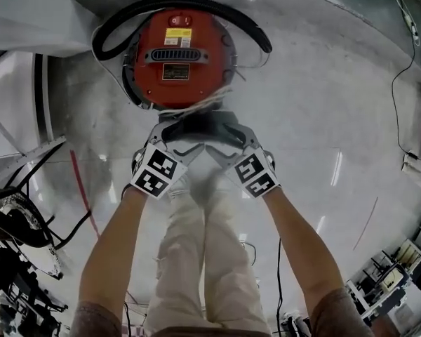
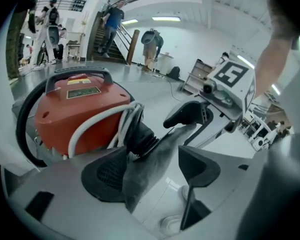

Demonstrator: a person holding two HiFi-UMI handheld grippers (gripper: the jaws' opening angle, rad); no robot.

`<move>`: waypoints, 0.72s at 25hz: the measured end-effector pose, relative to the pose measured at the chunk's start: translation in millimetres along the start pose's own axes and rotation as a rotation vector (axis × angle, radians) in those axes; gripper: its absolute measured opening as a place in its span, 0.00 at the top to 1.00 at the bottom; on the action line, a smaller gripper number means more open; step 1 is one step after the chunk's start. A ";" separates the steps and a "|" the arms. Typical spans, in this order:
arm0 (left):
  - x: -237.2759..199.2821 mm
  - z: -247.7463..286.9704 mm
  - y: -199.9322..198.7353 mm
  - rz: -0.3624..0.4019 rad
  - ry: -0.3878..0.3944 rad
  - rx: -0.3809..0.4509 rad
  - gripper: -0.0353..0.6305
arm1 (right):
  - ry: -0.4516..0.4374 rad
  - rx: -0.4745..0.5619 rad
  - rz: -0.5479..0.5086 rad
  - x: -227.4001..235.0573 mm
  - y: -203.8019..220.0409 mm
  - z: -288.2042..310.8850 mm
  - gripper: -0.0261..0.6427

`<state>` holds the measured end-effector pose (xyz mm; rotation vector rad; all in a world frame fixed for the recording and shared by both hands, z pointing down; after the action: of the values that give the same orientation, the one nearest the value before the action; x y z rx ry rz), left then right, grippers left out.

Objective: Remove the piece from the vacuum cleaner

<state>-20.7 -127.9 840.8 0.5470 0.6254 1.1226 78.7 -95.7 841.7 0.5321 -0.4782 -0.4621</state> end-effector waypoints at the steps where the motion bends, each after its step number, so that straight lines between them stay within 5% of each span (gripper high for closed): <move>1: -0.2 2.5 1.9 0.022 0.000 -0.014 0.47 | -0.005 -0.006 -0.011 0.7 0.1 3.9 0.58; 6: -2.7 9.7 7.2 0.085 0.020 -0.045 0.56 | -0.040 -0.051 -0.097 2.0 -3.3 18.6 0.59; 18: 1.9 14.7 9.6 0.084 0.087 -0.081 0.58 | -0.129 -0.122 -0.063 3.5 3.7 22.8 0.66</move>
<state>-16.1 -124.2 857.4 0.4602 0.6332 1.2510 70.3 -103.1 862.2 0.4025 -0.5542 -0.5844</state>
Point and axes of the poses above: the fingertips, and each gripper's own axes: z forward along the fingers, x to its right, y out of its underside, the point moved 5 cm from there along -z, backward along the fingers, and after that the axes turned 11 degrees about z, right-handed, at the moved point
